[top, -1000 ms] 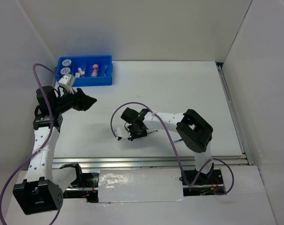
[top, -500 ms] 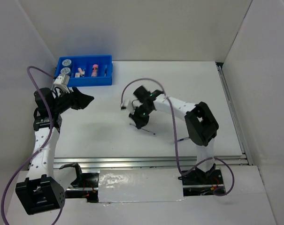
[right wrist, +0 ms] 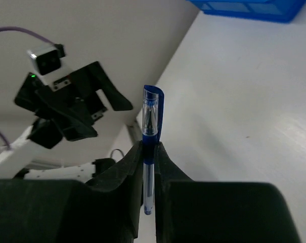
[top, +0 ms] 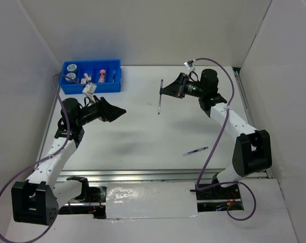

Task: Sort the stationery into containers
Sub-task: Pick up the pen from the center of the board.

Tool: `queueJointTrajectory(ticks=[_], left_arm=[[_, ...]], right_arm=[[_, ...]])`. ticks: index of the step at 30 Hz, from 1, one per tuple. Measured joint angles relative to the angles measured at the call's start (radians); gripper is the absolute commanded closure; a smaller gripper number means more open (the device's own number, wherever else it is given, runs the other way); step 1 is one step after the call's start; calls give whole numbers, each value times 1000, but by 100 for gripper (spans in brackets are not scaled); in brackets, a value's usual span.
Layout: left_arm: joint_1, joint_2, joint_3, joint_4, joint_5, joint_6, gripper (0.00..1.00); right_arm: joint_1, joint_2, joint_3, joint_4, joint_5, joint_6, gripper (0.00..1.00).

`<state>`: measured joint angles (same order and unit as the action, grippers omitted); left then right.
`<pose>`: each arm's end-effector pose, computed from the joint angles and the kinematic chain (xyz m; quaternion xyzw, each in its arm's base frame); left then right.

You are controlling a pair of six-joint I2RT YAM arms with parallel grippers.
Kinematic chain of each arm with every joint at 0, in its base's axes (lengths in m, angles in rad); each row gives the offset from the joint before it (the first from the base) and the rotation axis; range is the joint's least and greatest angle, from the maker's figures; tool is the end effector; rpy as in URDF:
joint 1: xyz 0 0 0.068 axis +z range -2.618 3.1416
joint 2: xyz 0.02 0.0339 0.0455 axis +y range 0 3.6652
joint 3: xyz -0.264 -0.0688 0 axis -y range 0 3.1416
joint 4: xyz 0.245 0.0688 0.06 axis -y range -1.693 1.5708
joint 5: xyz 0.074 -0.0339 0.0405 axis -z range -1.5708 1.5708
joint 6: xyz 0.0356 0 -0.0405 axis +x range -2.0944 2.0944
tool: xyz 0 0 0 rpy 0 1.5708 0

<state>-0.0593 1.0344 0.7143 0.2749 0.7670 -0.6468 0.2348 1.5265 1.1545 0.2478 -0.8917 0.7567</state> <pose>0.2342 -0.0387 0.3158 0.0533 0.7165 -0.4754 0.5077 0.3378 0.1093 0.3321 -0.1013 0.7271 0.5684 0.3715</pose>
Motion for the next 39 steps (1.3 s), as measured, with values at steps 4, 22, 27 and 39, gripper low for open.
queueJointTrajectory(ticks=[4,22,27,39], left_arm=[[-65,80,2,91,15,-95,16],[-274,383,217,241,22,-248,23],[-326,419,282,260,37,-247,23],[-357,468,309,246,41,-242,39]], right_arm=[[14,-5,-53,131,-4,188,100],[16,1,-100,286,38,418,100],[19,10,-100,289,39,422,100],[23,25,-100,293,39,433,100]])
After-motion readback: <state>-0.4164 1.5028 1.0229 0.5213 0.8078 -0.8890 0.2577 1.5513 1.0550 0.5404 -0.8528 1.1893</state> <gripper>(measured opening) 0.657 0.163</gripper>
